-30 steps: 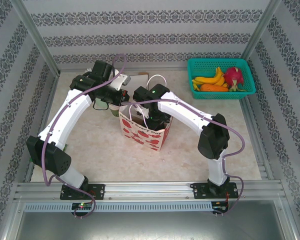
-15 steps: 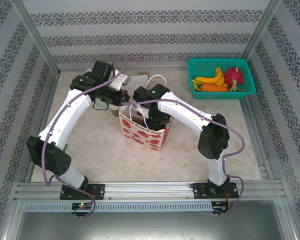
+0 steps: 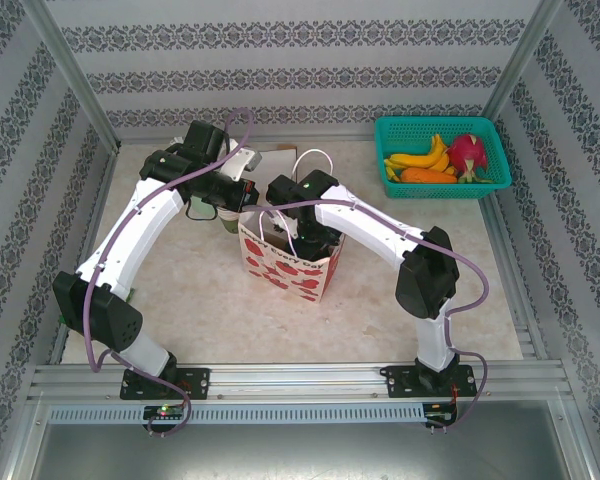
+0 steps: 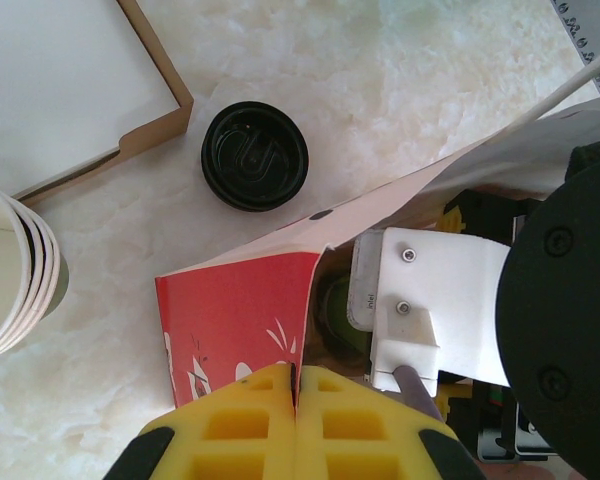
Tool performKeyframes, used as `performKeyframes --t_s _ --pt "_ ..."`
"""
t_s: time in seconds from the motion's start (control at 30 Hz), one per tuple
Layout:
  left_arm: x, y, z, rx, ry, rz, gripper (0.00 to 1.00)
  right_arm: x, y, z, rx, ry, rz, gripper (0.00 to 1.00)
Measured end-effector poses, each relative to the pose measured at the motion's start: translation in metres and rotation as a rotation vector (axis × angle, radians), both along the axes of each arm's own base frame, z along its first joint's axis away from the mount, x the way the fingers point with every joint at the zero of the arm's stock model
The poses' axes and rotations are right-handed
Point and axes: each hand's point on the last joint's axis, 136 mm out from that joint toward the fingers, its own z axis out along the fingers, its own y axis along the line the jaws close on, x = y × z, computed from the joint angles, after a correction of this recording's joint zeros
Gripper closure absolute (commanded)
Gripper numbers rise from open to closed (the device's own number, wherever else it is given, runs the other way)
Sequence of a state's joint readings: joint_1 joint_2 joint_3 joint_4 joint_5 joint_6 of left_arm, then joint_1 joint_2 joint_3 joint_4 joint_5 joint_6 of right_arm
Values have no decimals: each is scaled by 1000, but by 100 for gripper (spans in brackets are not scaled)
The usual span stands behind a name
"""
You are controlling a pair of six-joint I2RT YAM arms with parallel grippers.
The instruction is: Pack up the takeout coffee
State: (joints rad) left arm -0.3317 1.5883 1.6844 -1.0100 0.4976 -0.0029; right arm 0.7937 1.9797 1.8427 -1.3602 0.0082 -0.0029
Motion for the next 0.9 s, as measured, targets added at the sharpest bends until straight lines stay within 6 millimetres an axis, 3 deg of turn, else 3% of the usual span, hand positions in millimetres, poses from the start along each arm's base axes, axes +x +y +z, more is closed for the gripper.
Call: performKeyframes --t_s 0.9 --pt "-1 -1 0 -3 3 -3 100 1 -3 -24 1 17 -10 46"
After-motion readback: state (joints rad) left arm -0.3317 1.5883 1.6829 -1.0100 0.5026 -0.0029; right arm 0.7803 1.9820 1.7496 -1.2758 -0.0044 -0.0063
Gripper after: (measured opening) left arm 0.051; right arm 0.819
